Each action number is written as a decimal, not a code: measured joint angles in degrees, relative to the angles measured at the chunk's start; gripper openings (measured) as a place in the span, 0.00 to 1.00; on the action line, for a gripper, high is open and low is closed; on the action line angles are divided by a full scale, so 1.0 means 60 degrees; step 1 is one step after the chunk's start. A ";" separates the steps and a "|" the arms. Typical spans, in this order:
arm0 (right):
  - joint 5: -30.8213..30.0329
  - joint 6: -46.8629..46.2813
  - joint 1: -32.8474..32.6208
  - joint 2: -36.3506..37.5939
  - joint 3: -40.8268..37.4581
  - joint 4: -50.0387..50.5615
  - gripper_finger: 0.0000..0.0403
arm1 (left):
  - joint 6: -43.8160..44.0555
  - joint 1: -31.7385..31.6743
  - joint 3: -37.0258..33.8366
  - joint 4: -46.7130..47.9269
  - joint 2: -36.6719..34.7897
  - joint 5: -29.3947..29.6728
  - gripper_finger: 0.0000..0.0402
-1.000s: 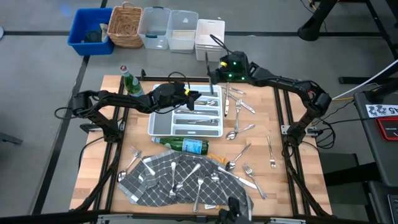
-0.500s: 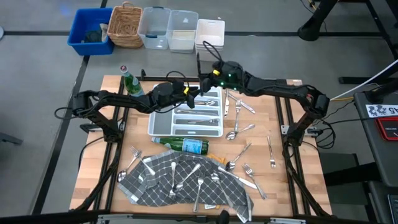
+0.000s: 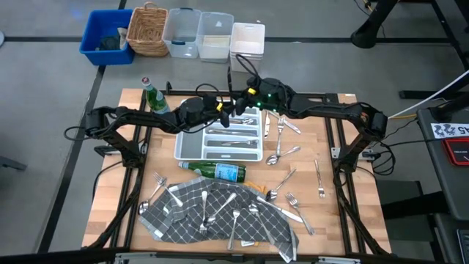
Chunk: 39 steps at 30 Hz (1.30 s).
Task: Sort silverware
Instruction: Put the silver table knife into the silverware tray
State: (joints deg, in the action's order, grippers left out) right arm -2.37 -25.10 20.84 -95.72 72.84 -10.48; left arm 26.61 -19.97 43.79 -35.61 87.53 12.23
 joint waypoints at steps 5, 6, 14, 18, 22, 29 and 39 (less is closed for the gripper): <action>-0.0027 -0.0001 0.0004 0.0000 0.0000 0.0000 0.10 | 0.0000 0.0001 0.0000 0.0018 0.0000 -0.0001 0.24; -0.0033 -0.0001 0.0004 0.0000 -0.0002 0.0000 0.10 | 0.0000 0.0001 0.0000 0.0018 0.0000 -0.0001 0.21; -0.0044 -0.0015 0.0011 0.0000 -0.0007 0.0015 0.10 | 0.0029 0.0001 0.0000 0.0014 0.0000 -0.0001 0.03; -0.0044 -0.0015 0.0011 0.0000 -0.0007 0.0021 0.10 | 0.0037 0.0001 0.0000 0.0017 0.0000 -0.0001 0.03; -0.0030 -0.0015 0.0011 0.0000 -0.0007 0.0062 0.12 | 0.0010 0.0001 0.0000 0.0045 0.0000 -0.0001 0.03; 0.0447 0.0005 0.0052 0.0000 -0.0007 0.0066 0.27 | -0.0334 0.0001 0.0000 0.0141 0.0000 0.0004 0.03; 0.2525 0.0794 0.0740 0.0401 -0.0004 0.1922 0.39 | -0.1275 -0.0029 0.0000 0.0887 0.0000 -0.0105 0.03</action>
State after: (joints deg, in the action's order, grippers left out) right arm 12.78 -20.33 25.28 -93.32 72.82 1.05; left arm 18.96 -20.14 43.79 -30.29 87.53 11.61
